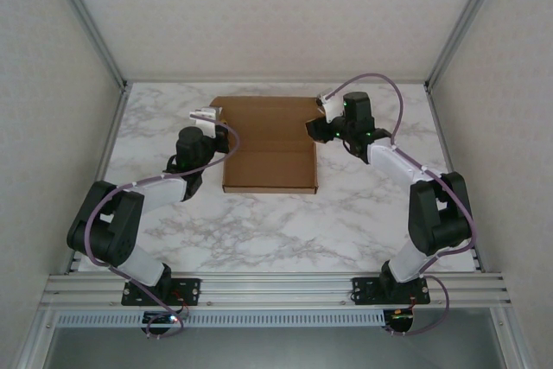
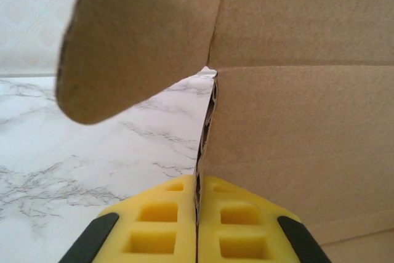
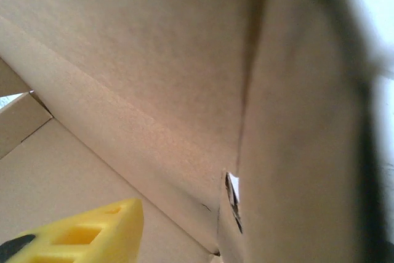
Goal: Fold the paper box
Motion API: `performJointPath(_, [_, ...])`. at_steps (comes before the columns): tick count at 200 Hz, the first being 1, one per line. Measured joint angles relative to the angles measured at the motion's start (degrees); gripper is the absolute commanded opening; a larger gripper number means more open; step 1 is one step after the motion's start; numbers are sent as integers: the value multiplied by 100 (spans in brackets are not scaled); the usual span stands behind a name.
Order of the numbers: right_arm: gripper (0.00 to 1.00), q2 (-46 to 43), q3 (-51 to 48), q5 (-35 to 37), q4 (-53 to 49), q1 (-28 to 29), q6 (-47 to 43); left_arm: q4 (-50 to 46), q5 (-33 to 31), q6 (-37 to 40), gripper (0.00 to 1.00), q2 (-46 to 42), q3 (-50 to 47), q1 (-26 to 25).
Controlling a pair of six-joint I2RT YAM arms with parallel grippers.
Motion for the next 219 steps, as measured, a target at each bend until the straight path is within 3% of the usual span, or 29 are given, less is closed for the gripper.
performJointPath(86, [38,0,68,44,-262,-114,-293,-76,48,26,0,0,44,76])
performJointPath(107, [29,0,70,44,-267,-129,-291,-76,66,26,0,0,44,85])
performJointPath(134, [0,0,127,35,-378,-133,-234,-76,114,24,0,0,44,85])
performJointPath(169, [0,2,227,260,-424,-22,-81,-70,127,-57,0,0,79,87])
performJointPath(219, [0,2,-286,1510,538,540,492,142,-81,-310,0,0,31,74])
